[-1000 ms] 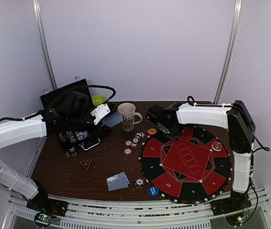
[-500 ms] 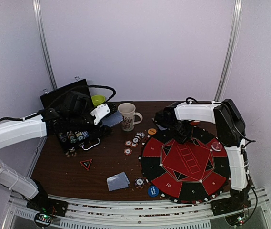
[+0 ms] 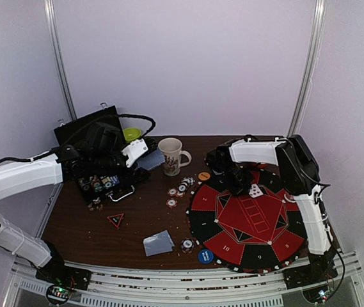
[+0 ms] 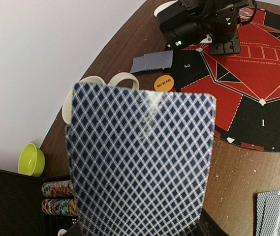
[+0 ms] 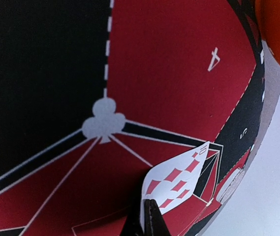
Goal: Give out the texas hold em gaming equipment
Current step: Flop the poker card in the community card area.
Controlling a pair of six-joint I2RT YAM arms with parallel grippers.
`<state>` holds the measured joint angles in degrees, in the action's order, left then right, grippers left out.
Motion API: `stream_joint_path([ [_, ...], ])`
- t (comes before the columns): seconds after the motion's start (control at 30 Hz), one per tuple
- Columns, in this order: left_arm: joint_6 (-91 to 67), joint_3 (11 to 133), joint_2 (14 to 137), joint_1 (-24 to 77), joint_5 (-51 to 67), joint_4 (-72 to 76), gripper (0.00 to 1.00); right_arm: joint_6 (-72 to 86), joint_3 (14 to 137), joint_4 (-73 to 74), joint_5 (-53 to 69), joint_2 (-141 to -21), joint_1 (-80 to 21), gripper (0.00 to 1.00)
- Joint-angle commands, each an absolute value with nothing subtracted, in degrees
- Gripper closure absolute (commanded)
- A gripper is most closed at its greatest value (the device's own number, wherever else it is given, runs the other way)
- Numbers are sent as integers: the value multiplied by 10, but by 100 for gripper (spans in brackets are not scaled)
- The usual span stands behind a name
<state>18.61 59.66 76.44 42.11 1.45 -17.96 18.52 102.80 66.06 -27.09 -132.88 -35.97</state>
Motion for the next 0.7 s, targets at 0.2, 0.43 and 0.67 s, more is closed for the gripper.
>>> stream_joint_path([
  [0.2, 193, 593, 747, 423, 16, -150, 48, 257, 1020, 616, -90, -1317, -363, 100],
  [0.43, 194, 593, 746, 423, 16, -150, 48, 254, 1035, 612, -91, -1318, -363, 100],
  [0.67, 194, 592, 745, 423, 16, -149, 48, 253, 1038, 603, -103, -1325, -359, 99],
])
